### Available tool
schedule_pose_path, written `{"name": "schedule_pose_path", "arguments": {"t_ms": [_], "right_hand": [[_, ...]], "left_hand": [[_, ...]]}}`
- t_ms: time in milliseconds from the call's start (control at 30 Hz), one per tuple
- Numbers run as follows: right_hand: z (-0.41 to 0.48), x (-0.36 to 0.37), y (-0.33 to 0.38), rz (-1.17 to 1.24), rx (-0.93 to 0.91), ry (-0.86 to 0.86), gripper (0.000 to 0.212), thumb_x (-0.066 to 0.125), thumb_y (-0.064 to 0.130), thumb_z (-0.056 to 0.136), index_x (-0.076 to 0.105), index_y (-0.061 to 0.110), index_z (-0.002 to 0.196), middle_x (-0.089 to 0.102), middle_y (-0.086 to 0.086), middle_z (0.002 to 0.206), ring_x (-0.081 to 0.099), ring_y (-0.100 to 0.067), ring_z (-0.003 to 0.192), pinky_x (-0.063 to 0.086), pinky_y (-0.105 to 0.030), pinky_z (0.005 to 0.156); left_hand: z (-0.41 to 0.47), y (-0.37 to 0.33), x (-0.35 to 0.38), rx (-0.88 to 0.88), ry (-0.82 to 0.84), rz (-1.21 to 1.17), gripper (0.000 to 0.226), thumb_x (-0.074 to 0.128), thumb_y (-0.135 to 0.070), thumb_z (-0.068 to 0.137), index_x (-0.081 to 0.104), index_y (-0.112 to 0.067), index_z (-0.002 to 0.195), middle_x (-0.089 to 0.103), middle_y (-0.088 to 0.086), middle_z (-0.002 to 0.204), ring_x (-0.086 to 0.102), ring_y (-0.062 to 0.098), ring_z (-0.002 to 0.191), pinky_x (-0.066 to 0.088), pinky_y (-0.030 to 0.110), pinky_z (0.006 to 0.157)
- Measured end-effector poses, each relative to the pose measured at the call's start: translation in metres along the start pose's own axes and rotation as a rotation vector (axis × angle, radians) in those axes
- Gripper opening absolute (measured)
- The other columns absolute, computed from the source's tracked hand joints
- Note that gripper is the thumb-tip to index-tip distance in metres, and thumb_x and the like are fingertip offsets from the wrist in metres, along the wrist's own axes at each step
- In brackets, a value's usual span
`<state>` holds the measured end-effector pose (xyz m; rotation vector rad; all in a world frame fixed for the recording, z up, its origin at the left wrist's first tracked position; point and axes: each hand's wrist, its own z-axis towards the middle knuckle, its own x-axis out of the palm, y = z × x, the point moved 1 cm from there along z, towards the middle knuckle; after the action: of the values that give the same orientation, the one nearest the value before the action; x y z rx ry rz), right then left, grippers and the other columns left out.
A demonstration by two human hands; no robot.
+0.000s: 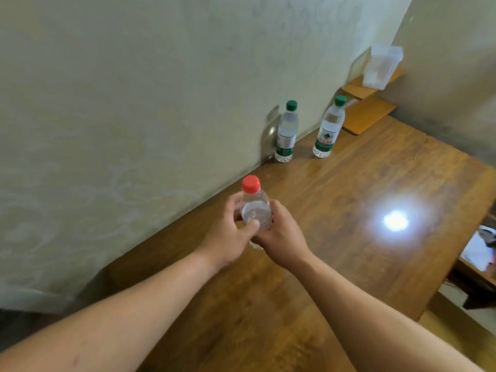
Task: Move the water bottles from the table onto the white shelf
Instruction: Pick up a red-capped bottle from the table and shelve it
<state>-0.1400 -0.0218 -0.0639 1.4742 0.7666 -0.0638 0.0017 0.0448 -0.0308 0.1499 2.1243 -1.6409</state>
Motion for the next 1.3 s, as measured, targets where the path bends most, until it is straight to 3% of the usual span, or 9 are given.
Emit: {"name": "schedule_pose_path", "arguments": {"t_ms": [167, 300, 500, 700, 900, 1033, 1100, 1200, 1300], "right_hand": [[-0.081, 0.073, 0.077, 0.024, -0.033, 0.046, 0.054, 0.089, 0.047, 0.074, 0.060, 0.041, 0.119, 0.073, 0.012, 0.111, 0.073, -0.006, 0.099, 0.066, -0.040, 0.082], [-0.140, 0.144, 0.149, 0.063, -0.066, 0.140, 0.050, 0.095, 0.030, 0.079, 0.064, 0.038, 0.118, 0.078, 0.012, 0.108, 0.075, -0.003, 0.096, 0.063, -0.026, 0.075], [-0.193, 0.256, 0.231, 0.078, -0.127, 0.267, 0.051, 0.094, 0.035, 0.078, 0.062, 0.040, 0.117, 0.078, 0.016, 0.105, 0.075, 0.001, 0.093, 0.062, -0.022, 0.073], [-0.196, 0.334, 0.298, -0.041, -0.286, 0.357, 0.052, 0.090, 0.052, 0.077, 0.055, 0.043, 0.115, 0.073, 0.018, 0.106, 0.072, 0.001, 0.093, 0.061, -0.026, 0.076], [-0.192, 0.396, 0.356, -0.041, -0.429, 0.549, 0.055, 0.077, 0.054, 0.091, 0.049, 0.049, 0.138, 0.067, 0.026, 0.128, 0.065, 0.006, 0.116, 0.056, -0.025, 0.094], [-0.177, 0.439, 0.386, -0.033, -0.430, 0.600, 0.057, 0.070, 0.051, 0.096, 0.049, 0.043, 0.148, 0.068, 0.019, 0.135, 0.066, 0.000, 0.122, 0.057, -0.028, 0.097], [-0.169, 0.461, 0.403, -0.036, -0.421, 0.611, 0.052, 0.067, 0.042, 0.101, 0.050, 0.037, 0.150, 0.069, 0.015, 0.134, 0.068, -0.002, 0.118, 0.056, -0.024, 0.095], [-0.159, 0.499, 0.420, -0.041, -0.365, 0.666, 0.049, 0.060, 0.045, 0.106, 0.050, 0.033, 0.153, 0.068, 0.011, 0.138, 0.067, -0.006, 0.118, 0.050, -0.026, 0.095], [-0.156, 0.536, 0.427, -0.059, -0.318, 0.696, 0.054, 0.057, 0.053, 0.105, 0.051, 0.029, 0.152, 0.068, 0.007, 0.139, 0.065, -0.014, 0.126, 0.048, -0.028, 0.098]], "left_hand": [[-0.119, 0.061, -0.089, 0.035, -0.043, 0.032, 0.075, 0.073, -0.033, 0.095, 0.033, -0.044, 0.158, 0.052, -0.020, 0.151, 0.050, 0.001, 0.140, 0.042, 0.036, 0.121], [-0.192, 0.099, -0.155, 0.051, -0.126, 0.033, 0.077, 0.085, -0.044, 0.087, 0.036, -0.054, 0.146, 0.055, -0.030, 0.141, 0.054, -0.009, 0.129, 0.046, 0.025, 0.115], [-0.258, 0.148, -0.255, 0.073, -0.418, 0.146, 0.067, 0.081, -0.049, 0.076, 0.056, -0.040, 0.137, 0.061, -0.020, 0.127, 0.061, 0.004, 0.118, 0.055, 0.034, 0.102], [-0.303, 0.171, -0.345, 0.091, -0.589, 0.104, 0.054, 0.080, -0.046, 0.082, 0.059, -0.034, 0.130, 0.068, -0.013, 0.122, 0.064, 0.003, 0.112, 0.058, 0.036, 0.096], [-0.330, 0.192, -0.425, 0.051, -0.800, 0.194, 0.062, 0.072, -0.056, 0.087, 0.054, -0.036, 0.143, 0.063, -0.015, 0.134, 0.058, 0.011, 0.120, 0.053, 0.038, 0.101], [-0.332, 0.207, -0.477, 0.022, -0.886, 0.222, 0.074, 0.084, -0.038, 0.082, 0.051, -0.031, 0.148, 0.062, -0.008, 0.137, 0.057, 0.018, 0.123, 0.053, 0.043, 0.102], [-0.328, 0.217, -0.499, -0.018, -0.928, 0.165, 0.077, 0.087, -0.042, 0.075, 0.053, -0.035, 0.144, 0.063, -0.010, 0.133, 0.060, 0.021, 0.121, 0.055, 0.045, 0.099], [-0.321, 0.242, -0.526, -0.084, -0.981, 0.028, 0.071, 0.088, -0.050, 0.071, 0.056, -0.046, 0.134, 0.068, -0.014, 0.123, 0.066, 0.020, 0.114, 0.060, 0.048, 0.092], [-0.313, 0.270, -0.547, -0.130, -1.055, 0.012, 0.060, 0.088, -0.041, 0.071, 0.061, -0.040, 0.125, 0.072, -0.011, 0.111, 0.070, 0.019, 0.103, 0.062, 0.048, 0.087]]}}
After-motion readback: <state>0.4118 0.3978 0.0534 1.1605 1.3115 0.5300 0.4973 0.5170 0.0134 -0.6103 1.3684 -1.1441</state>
